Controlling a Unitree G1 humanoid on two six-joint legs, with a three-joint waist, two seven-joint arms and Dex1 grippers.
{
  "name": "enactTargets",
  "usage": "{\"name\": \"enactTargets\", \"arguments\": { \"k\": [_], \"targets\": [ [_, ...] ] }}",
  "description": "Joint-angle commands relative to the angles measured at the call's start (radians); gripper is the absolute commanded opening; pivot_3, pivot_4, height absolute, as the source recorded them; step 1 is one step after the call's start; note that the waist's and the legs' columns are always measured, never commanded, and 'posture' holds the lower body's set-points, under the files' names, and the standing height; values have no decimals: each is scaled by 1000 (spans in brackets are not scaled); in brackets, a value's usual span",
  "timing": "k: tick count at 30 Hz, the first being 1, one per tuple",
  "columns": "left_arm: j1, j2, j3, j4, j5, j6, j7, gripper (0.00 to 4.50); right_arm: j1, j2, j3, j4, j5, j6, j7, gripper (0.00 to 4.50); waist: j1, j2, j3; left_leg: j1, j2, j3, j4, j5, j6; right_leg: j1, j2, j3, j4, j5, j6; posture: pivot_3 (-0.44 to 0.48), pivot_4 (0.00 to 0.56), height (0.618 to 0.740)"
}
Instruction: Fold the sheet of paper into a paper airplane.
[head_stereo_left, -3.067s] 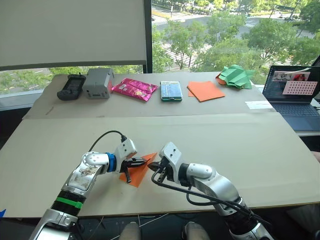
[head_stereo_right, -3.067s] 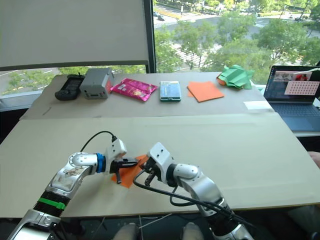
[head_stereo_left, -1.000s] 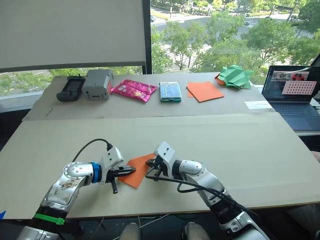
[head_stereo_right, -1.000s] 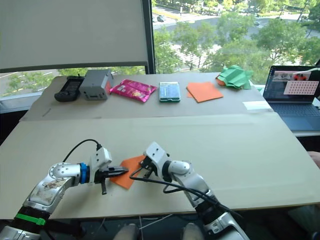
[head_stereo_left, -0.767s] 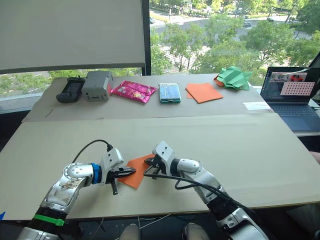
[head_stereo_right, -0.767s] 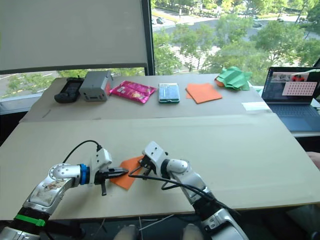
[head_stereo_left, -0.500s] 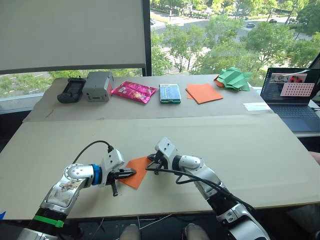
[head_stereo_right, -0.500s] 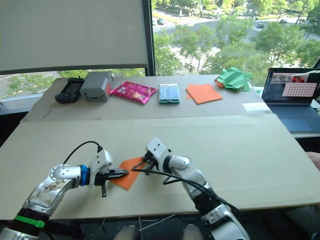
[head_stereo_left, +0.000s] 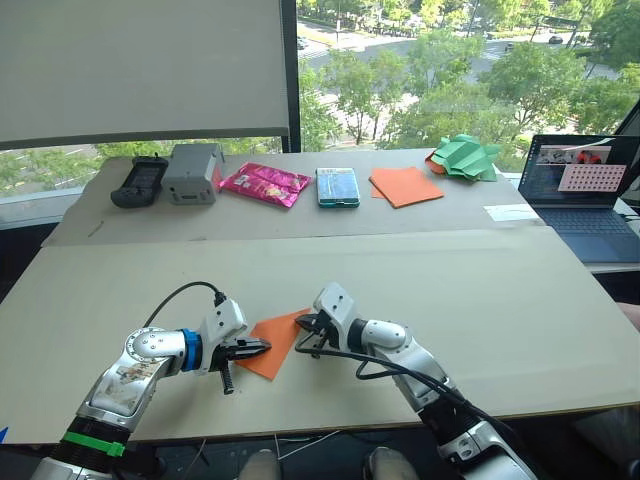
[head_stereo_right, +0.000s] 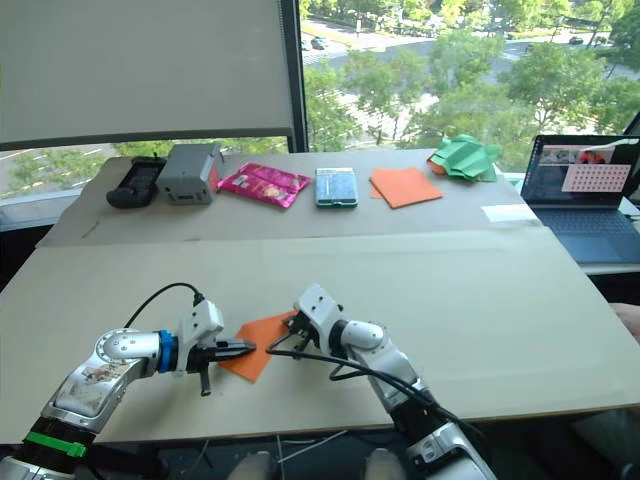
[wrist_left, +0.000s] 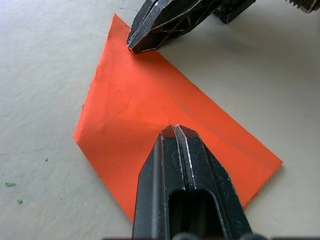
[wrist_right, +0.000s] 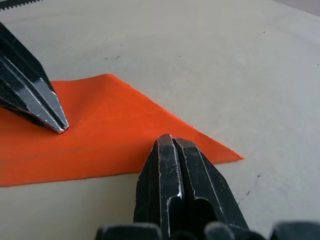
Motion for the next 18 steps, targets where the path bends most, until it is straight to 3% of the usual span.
{"name": "enactTargets", "arguments": {
  "k": [1, 18],
  "targets": [
    [23, 12, -27, 11, 21, 30, -5, 21, 43, -2, 61, 27, -24, 47, 26, 0, -1, 0, 0, 0, 0, 0, 0, 0, 0, 0, 0, 0, 0, 0, 0, 0, 150, 706],
    [53, 32, -19, -26, 13, 52, -8, 21, 121, -46, 196, -94, -38, 121, 118, 0, -5, 0, -1, 2, 0, 0, 0, 0, 0, 0, 0, 0, 0, 0, 0, 0, 150, 706]
  ]
}}
